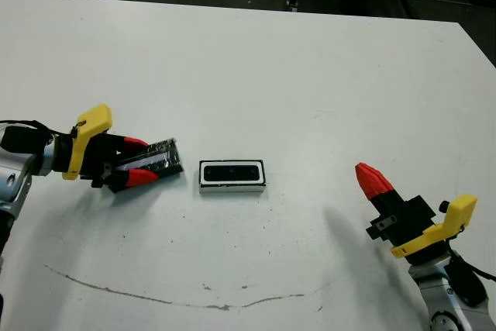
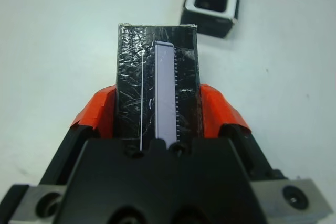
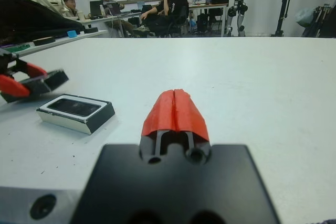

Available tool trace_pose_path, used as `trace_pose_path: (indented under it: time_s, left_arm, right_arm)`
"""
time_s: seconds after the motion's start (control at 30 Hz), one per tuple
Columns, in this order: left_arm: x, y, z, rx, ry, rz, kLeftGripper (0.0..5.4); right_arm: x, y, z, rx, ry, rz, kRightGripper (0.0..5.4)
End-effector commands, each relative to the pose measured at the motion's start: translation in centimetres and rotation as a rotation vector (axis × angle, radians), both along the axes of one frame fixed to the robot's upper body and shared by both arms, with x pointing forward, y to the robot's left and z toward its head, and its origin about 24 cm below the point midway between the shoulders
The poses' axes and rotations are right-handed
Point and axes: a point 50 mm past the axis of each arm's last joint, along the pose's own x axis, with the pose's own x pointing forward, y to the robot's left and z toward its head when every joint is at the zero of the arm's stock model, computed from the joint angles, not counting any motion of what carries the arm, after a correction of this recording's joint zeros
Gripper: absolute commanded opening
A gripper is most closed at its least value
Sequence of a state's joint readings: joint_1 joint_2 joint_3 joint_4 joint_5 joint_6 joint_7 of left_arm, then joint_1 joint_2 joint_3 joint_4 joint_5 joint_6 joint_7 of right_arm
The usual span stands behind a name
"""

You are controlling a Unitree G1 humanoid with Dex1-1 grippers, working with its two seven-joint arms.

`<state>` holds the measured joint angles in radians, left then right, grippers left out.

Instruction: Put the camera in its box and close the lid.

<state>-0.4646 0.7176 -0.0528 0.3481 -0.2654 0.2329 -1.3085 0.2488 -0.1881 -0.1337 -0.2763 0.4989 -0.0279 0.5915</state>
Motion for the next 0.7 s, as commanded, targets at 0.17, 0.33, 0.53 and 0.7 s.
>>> trace_pose_path:
  time_s: [0.17, 0.33, 0.53, 0.7]
  left_arm:
    - [0.2, -1.0, 0.8, -0.124, 0.018, -0.008, 3.15]
    - [0.6, -2.4, 1.1, -0.168, 0.048, -0.069, 3.15]
    - [1.1, -4.1, 0.6, -0.184, 0.060, -0.135, 3.15]
    - [1.4, -5.5, 0.2, -0.174, 0.061, -0.176, 3.15]
  right_arm:
    - [-0.2, -0.1, -0.1, -0.029, 0.010, -0.019, 0.00]
    - [-0.3, -0.1, -0.1, -0.016, 0.015, -0.009, 0.00]
    - [-0.4, -0.1, -0.2, -0.007, 0.024, -0.007, 0.00]
    - [-0.4, -0.1, -0.2, -0.001, 0.022, -0.009, 0.00]
